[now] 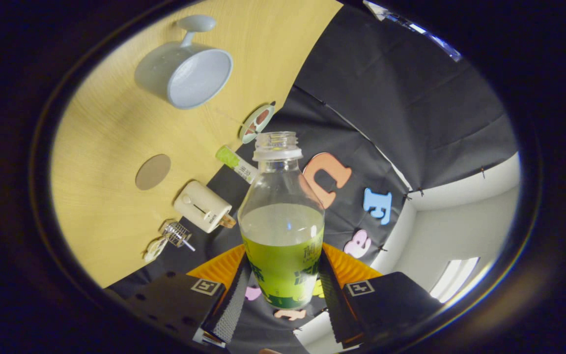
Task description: Take the bottle from table, then pour the juice into the cup, finally place the bottle on the coaster
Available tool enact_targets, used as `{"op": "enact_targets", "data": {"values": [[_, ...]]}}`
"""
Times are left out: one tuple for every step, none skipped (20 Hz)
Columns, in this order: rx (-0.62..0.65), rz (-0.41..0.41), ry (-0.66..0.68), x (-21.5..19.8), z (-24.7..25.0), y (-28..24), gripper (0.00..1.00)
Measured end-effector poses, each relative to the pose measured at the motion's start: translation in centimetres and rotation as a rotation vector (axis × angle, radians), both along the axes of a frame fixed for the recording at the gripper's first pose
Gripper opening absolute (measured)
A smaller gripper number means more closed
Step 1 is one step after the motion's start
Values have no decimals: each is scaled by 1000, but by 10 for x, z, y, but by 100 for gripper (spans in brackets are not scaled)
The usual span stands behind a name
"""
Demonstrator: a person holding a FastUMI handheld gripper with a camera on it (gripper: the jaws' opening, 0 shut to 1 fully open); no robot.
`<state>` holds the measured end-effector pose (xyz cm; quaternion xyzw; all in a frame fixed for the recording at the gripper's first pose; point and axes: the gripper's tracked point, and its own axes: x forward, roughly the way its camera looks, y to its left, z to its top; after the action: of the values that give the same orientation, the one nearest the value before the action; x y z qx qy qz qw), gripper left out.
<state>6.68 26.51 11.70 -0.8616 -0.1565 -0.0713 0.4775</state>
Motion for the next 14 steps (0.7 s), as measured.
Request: {"op": "enact_targets", "data": {"values": [[-4, -2, -1, 0, 0, 1, 78], [-6, -3, -4, -1, 1, 3, 78], [-4, -3, -6, -3, 2, 3, 78], [0, -2, -6, -3, 1, 4, 78], [3, -3, -7, -3, 1, 4, 78], [7, -3, -7, -2, 1, 5, 78], [14, -2, -7, -1, 0, 5, 78], [24, 1, -6, -1, -1, 5, 78], [36, 3, -4, -2, -2, 5, 78], [44, 4, -3, -1, -3, 4, 78], [54, 4, 0, -2, -4, 4, 78], [67, 4, 3, -1, -4, 3, 78], [82, 6, 9, -1, -5, 2, 78], [100, 8, 15, 1, -8, 2, 78]]}}
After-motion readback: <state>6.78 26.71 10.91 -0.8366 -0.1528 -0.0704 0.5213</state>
